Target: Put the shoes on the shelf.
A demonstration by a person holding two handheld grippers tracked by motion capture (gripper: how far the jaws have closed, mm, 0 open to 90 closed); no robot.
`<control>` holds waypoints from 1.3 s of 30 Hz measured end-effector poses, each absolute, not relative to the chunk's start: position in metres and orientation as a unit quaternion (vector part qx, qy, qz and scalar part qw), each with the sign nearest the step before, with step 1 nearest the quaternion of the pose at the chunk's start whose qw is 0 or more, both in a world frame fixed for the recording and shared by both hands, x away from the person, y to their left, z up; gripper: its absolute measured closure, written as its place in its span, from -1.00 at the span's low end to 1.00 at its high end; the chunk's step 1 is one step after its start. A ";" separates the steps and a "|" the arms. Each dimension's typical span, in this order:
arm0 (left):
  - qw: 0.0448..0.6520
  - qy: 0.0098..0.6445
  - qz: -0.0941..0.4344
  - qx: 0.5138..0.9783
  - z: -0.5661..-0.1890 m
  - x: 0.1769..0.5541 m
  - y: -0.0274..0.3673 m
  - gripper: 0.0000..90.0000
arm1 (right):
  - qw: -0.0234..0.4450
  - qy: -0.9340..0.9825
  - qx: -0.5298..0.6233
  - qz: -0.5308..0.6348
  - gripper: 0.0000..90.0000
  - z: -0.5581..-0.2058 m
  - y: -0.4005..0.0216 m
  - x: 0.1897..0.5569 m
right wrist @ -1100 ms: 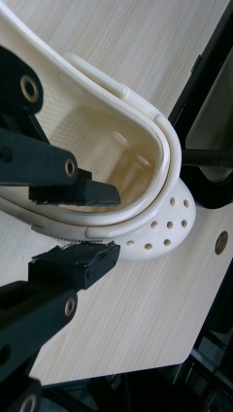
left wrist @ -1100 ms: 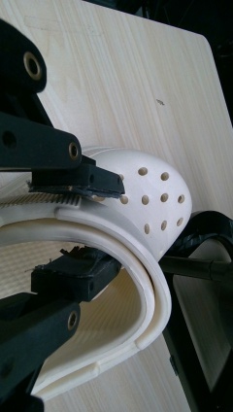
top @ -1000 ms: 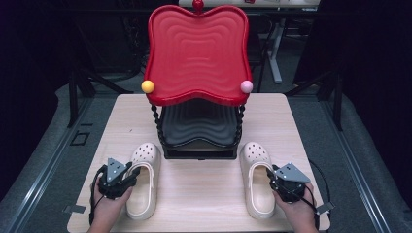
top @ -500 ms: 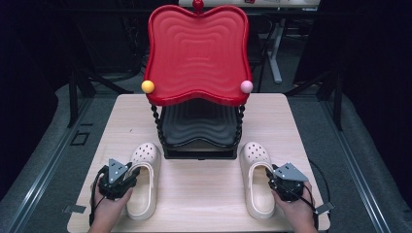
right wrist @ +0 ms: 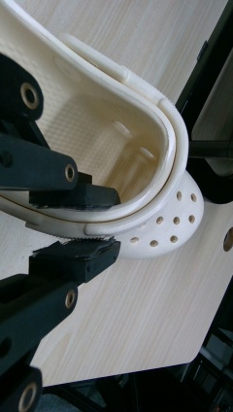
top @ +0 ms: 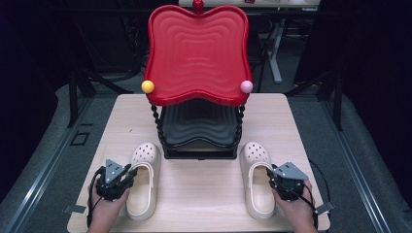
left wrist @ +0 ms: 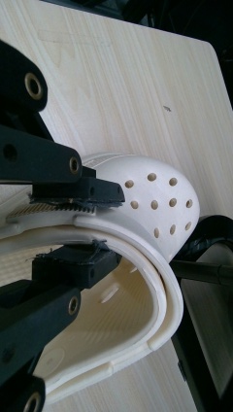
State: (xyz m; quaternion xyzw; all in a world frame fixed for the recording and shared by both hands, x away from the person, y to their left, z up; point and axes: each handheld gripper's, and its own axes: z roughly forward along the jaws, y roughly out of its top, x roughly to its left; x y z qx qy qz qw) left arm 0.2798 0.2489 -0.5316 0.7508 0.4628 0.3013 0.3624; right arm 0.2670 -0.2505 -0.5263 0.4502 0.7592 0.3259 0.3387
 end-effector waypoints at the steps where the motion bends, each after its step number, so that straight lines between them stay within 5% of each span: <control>1: 0.361 0.462 0.303 0.752 -0.531 0.280 0.249 0.59 | 0.339 0.758 0.453 0.325 0.65 -0.526 -0.250 0.267; 39: 0.398 0.433 0.295 0.753 -0.499 0.254 0.259 0.69 | 0.365 0.724 0.471 0.347 0.69 -0.495 -0.238 0.231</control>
